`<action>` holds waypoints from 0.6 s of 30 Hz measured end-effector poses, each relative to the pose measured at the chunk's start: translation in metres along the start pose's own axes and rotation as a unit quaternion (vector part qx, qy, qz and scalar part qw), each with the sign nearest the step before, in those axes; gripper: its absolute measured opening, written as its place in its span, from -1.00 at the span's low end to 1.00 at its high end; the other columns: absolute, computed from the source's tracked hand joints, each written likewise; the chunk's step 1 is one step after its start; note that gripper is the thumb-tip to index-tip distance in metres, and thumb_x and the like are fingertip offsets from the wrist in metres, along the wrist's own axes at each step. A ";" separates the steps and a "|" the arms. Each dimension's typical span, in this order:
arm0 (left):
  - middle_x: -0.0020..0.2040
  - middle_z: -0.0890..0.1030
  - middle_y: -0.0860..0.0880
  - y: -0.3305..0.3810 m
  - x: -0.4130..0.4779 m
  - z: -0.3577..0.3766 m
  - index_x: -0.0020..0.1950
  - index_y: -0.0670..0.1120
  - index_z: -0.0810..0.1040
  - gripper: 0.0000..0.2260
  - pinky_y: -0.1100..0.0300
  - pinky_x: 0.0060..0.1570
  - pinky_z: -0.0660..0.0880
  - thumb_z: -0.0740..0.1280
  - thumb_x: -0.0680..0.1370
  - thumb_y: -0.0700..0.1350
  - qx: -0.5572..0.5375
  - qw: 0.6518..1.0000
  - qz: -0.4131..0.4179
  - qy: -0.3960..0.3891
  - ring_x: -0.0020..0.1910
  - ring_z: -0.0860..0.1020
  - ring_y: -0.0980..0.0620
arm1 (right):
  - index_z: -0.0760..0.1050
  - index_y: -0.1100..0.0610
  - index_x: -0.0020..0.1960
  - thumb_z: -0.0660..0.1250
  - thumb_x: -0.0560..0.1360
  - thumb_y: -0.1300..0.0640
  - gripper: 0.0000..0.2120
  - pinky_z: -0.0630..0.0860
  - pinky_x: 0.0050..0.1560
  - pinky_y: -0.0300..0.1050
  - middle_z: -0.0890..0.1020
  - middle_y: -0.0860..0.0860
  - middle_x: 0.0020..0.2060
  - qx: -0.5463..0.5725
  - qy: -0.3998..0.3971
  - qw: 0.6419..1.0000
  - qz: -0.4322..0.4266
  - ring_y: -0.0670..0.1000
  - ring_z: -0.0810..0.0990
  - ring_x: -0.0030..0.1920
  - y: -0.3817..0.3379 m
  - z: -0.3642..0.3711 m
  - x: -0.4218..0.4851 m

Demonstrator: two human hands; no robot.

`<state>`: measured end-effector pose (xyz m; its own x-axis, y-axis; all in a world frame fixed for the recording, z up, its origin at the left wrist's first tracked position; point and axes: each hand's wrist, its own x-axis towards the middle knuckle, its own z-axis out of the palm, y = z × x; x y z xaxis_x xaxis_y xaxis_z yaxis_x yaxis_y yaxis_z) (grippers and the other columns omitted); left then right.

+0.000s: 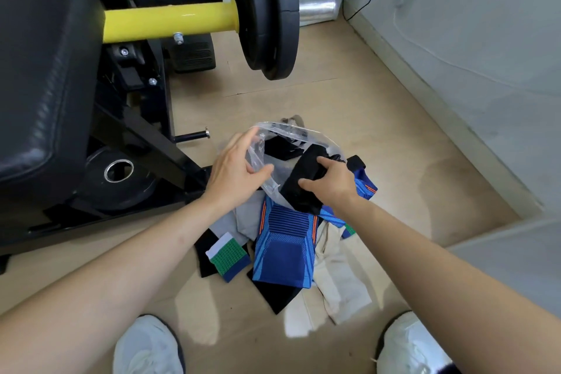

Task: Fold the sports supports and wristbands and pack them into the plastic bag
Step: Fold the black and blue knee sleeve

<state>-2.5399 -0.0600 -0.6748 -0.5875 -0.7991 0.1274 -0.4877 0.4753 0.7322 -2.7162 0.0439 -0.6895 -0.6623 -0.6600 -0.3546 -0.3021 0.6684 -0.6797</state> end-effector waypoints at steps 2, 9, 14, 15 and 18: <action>0.22 0.48 0.09 0.001 0.002 0.005 0.47 0.02 0.46 -0.50 0.07 0.03 0.57 0.44 0.55 0.02 0.025 0.999 0.006 0.033 -0.17 0.59 0.12 | 0.37 0.06 0.49 0.57 0.35 0.03 -0.24 0.49 0.31 0.05 0.60 0.04 0.25 -0.046 -0.007 0.999 -0.017 0.09 0.54 0.28 0.006 -0.013 -0.005; 0.47 0.40 -0.05 0.011 0.026 0.005 0.34 0.00 0.60 -0.60 0.21 0.23 0.34 0.34 0.55 -0.31 0.056 0.997 0.049 -0.018 0.30 0.50 -0.10 | 0.49 -0.08 0.38 0.62 0.26 0.06 -0.28 0.61 0.17 0.01 0.67 0.01 0.12 0.029 -0.138 0.988 -0.068 0.01 0.65 0.11 0.002 -0.020 -0.001; 0.40 0.51 -0.05 0.004 0.041 0.000 0.48 -0.07 0.47 -0.50 0.05 0.34 0.43 0.36 0.55 -0.32 -0.017 0.997 0.008 -0.071 0.31 0.50 -0.03 | 0.41 0.00 0.46 0.58 0.38 0.13 -0.30 0.59 0.20 -0.01 0.62 0.04 0.21 0.126 -0.162 0.978 -0.036 0.03 0.63 0.16 -0.020 0.010 0.023; 0.37 0.54 -0.03 0.001 0.043 0.000 0.47 -0.07 0.48 -0.52 0.10 0.29 0.44 0.36 0.56 -0.31 -0.023 0.998 0.005 -0.063 0.26 0.51 0.01 | 0.38 0.02 0.48 0.57 0.39 0.11 -0.28 0.56 0.25 -0.02 0.60 0.05 0.26 0.106 -0.143 0.983 -0.034 0.04 0.60 0.21 -0.019 0.019 0.028; 0.26 0.61 0.06 -0.006 0.051 -0.003 0.36 0.02 0.58 -0.61 0.15 0.18 0.54 0.35 0.58 -0.29 -0.060 0.998 -0.008 -0.034 0.08 0.56 0.10 | 0.31 0.08 0.52 0.53 0.42 0.05 -0.26 0.48 0.33 -0.03 0.55 0.06 0.33 0.005 -0.089 0.996 -0.016 0.07 0.54 0.30 -0.004 0.034 0.035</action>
<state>-2.5649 -0.1054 -0.6707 -0.6242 -0.7780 0.0721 -0.4198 0.4118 0.8088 -2.7150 0.0069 -0.7212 -0.5208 -0.7314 -0.4403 -0.3141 0.6437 -0.6978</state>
